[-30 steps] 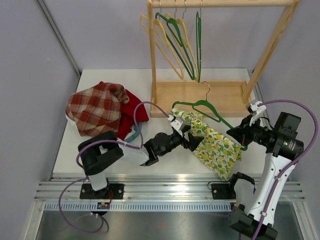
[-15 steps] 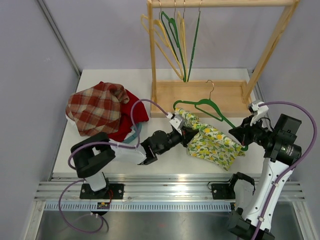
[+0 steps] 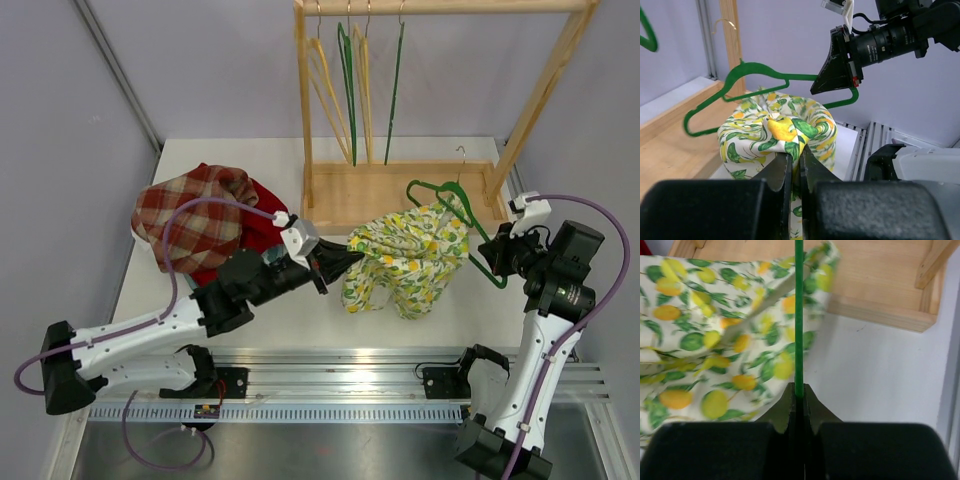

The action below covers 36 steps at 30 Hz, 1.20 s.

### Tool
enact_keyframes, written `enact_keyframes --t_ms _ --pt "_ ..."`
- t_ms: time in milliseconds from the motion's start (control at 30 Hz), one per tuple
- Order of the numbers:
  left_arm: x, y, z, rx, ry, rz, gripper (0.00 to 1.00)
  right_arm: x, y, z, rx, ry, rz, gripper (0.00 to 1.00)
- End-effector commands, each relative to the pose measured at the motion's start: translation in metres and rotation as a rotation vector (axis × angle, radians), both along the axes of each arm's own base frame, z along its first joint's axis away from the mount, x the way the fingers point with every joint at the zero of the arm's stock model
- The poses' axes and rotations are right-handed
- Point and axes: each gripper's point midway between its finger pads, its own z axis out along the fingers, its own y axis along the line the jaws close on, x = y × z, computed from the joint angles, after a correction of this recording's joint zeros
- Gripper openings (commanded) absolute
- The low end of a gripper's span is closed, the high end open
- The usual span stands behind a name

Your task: Remove the skirt from the hanger

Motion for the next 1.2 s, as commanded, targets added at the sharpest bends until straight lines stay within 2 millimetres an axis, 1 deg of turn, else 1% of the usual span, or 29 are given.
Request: enact_keyframes --t_ms 0,133,200,233,300,333,400,433,467,500,533,567,600,633,667,700,733,767,800,833,867,900,933,967,1000,1067,1100,1133,1167 --pt "-0.001 0.029 0.007 0.084 -0.067 0.061 0.0 0.019 -0.016 0.024 -0.054 -0.109 -0.053 0.0" --pt "0.011 0.047 0.008 0.113 -0.087 0.163 0.0 0.021 -0.011 0.03 -0.037 -0.128 -0.026 0.0" --pt "0.016 0.045 0.003 0.119 -0.082 0.178 0.0 0.021 -0.007 0.034 -0.03 -0.14 -0.005 0.0" --pt "0.02 0.04 -0.008 0.145 -0.072 0.179 0.0 0.02 -0.006 0.037 -0.032 -0.152 0.001 0.0" --pt "0.025 0.032 -0.018 0.158 -0.051 0.176 0.0 0.02 -0.004 0.043 -0.03 -0.166 0.007 0.0" --pt "0.031 0.024 -0.032 0.191 -0.025 0.178 0.0 0.02 -0.003 0.05 -0.037 -0.179 0.008 0.0" --pt "0.035 0.015 -0.047 0.223 -0.006 0.17 0.0 0.021 -0.005 0.055 -0.047 -0.19 0.008 0.0" --pt "0.037 0.012 -0.054 0.238 0.001 0.169 0.0 0.021 -0.006 0.063 -0.059 -0.207 0.003 0.0" --pt "0.039 0.006 -0.069 0.27 0.018 0.161 0.0 0.021 -0.006 0.067 -0.063 -0.216 0.005 0.0" --pt "0.04 0.004 -0.076 0.285 0.026 0.158 0.02 0.022 -0.006 0.071 -0.067 -0.225 0.003 0.0" --pt "0.041 0.002 -0.081 0.296 0.035 0.154 0.06 0.023 -0.007 0.08 -0.074 -0.241 0.002 0.0" --pt "0.042 0.0 -0.09 0.314 0.046 0.147 0.13 0.024 -0.007 0.085 -0.077 -0.252 -0.001 0.0" --pt "0.041 0.0 -0.092 0.316 0.052 0.142 0.21 0.025 -0.008 0.091 -0.084 -0.266 -0.001 0.0" --pt "0.04 -0.001 -0.093 0.318 0.058 0.134 0.42 0.027 -0.009 0.101 -0.09 -0.286 0.0 0.0" --pt "0.039 0.002 -0.09 0.314 0.059 0.135 0.59 0.03 -0.009 0.108 -0.09 -0.301 -0.003 0.0" --pt "0.038 0.004 -0.088 0.311 0.058 0.137 0.7 0.034 -0.011 0.113 -0.086 -0.304 -0.002 0.0" --pt "0.038 0.007 -0.083 0.307 0.05 0.142 0.86 0.035 -0.011 0.127 -0.093 -0.331 -0.004 0.0" --pt "0.037 0.011 -0.08 0.316 0.046 0.145 0.93 0.038 -0.012 0.136 -0.084 -0.345 -0.01 0.0" --pt "0.035 0.018 -0.068 0.302 0.028 0.153 0.99 0.044 -0.014 0.148 -0.084 -0.362 -0.012 0.0" --pt "0.033 0.022 -0.063 0.308 0.011 0.154 0.99 0.047 -0.015 0.156 -0.08 -0.371 -0.009 0.0" --pt "0.03 0.028 -0.065 0.338 0.012 0.151 0.99 0.05 -0.015 0.165 -0.072 -0.386 -0.008 0.0" --pt "0.026 0.036 -0.055 0.321 -0.001 0.154 0.99 0.057 -0.019 0.168 -0.063 -0.382 -0.013 0.0" --pt "0.024 0.044 -0.059 0.356 -0.014 0.157 0.99 0.057 -0.018 0.188 -0.066 -0.421 -0.011 0.0" --pt "0.023 0.049 -0.06 0.368 -0.013 0.161 0.99 0.065 -0.021 0.191 -0.052 -0.415 -0.014 0.0" --pt "0.019 0.058 -0.06 0.368 -0.018 0.168 0.99 0.065 -0.02 0.209 -0.061 -0.451 -0.01 0.0" --pt "0.016 0.069 -0.07 0.395 0.003 0.179 0.99 0.07 -0.019 0.223 -0.032 -0.462 -0.006 0.0" --pt "0.013 0.074 -0.073 0.396 0.009 0.18 0.99 0.079 -0.022 0.222 -0.013 -0.443 -0.007 0.0" --pt "0.009 0.081 -0.078 0.396 0.019 0.181 0.99 0.079 -0.02 0.234 -0.011 -0.458 -0.006 0.0" --pt "0.007 0.084 -0.08 0.376 0.052 0.184 0.99 0.082 -0.015 0.238 -0.007 -0.458 0.006 0.0"
